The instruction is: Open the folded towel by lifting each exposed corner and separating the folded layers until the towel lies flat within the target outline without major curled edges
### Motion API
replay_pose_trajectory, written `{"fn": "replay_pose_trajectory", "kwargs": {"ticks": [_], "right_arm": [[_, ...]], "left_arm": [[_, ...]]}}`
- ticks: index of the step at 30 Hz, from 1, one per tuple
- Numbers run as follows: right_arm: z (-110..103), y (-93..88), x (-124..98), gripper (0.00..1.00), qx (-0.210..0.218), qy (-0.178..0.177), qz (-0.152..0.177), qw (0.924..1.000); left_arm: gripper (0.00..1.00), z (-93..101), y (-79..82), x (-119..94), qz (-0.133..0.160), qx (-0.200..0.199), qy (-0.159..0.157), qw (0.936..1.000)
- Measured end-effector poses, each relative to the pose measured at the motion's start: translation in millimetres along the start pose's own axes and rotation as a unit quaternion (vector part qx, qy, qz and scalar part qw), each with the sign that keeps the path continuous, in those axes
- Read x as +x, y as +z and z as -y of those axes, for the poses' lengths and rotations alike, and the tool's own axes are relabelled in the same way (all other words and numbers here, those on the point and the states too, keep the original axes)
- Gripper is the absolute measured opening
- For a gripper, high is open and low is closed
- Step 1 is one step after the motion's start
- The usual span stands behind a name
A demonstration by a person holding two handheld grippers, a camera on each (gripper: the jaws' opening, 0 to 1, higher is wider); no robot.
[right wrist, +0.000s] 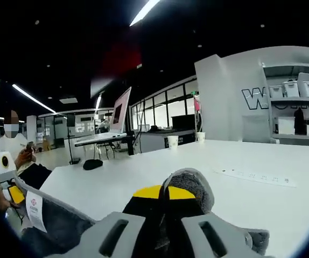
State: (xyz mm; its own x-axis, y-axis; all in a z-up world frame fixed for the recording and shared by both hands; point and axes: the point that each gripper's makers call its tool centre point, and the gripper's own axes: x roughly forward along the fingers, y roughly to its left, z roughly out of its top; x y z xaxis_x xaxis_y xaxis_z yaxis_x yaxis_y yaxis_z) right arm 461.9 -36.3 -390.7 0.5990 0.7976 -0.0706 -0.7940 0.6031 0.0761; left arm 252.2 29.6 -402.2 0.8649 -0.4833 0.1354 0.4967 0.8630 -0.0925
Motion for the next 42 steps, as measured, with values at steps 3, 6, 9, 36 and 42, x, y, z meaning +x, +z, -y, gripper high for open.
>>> {"fn": "replay_pose_trajectory", "kwargs": {"ticks": [3,6,9,36,42], "right_arm": [[-5.9,5.1,7.9,0.0,0.001,0.006,0.006,1.0],[-12.3,9.5,16.3,0.0,-0.004,0.012,0.008,0.9999],[-19.2,11.6,26.0,0.0,-0.007,0.019,0.008,0.9998],[-71.9,7.5,86.9,0.0,-0.004,0.067,-0.002,0.9978],[-77.9,2.6,95.3,0.0,-0.014,0.069,-0.015,0.9974]], "left_arm": [[0.01,-1.8,0.9,-2.9,0.002,0.001,0.006,1.0],[0.01,-1.8,2.3,-5.2,0.003,0.001,0.008,1.0],[0.01,-0.9,6.2,-10.3,0.001,0.0,0.01,0.9999],[0.01,-12.9,9.1,-42.6,0.001,-0.01,0.062,0.998],[0.01,-22.4,5.0,-45.3,-0.003,-0.014,0.073,0.9972]]}}
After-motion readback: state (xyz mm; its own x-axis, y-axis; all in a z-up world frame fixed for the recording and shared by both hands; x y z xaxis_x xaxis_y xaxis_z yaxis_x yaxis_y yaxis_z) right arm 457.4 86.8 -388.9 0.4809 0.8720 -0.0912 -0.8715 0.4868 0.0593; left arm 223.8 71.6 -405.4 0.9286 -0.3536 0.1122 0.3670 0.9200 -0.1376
